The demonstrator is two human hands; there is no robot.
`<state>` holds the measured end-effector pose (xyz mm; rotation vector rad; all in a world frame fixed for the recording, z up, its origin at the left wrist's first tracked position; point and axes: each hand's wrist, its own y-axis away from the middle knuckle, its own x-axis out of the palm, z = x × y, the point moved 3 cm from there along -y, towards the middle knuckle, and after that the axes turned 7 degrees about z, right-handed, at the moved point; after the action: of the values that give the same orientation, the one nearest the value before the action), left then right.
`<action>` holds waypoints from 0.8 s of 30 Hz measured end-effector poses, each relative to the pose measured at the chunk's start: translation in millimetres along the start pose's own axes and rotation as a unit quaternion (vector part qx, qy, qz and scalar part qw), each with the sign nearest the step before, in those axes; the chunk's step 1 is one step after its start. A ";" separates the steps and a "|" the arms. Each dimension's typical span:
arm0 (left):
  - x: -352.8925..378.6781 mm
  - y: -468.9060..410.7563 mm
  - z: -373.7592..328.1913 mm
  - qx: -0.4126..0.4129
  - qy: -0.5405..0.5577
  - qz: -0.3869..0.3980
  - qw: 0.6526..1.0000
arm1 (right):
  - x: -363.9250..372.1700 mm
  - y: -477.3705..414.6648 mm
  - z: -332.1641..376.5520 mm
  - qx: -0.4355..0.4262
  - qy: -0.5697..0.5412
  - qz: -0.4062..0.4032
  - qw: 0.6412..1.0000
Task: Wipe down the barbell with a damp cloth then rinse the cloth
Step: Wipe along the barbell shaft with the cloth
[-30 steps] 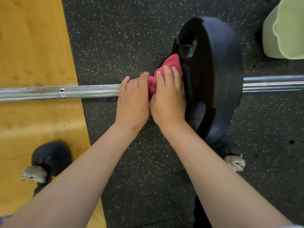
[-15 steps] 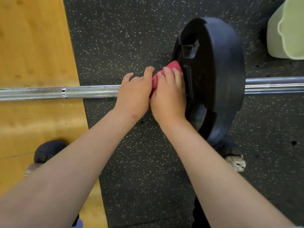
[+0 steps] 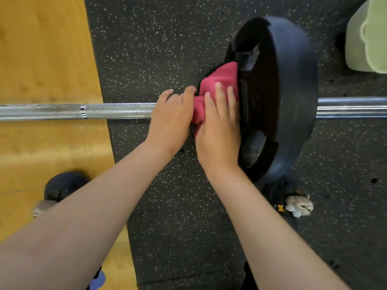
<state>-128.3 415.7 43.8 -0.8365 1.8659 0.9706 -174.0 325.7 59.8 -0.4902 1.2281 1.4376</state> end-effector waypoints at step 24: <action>3.8 -4.9 5.0 -0.015 0.050 -0.020 0.998 | -1.0 -12.2 -5.0 -0.016 -0.041 -0.027 0.999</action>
<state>-123.9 417.1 37.2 -0.9527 1.9165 0.9478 -164.4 318.8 53.9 -0.4777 1.1196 1.4198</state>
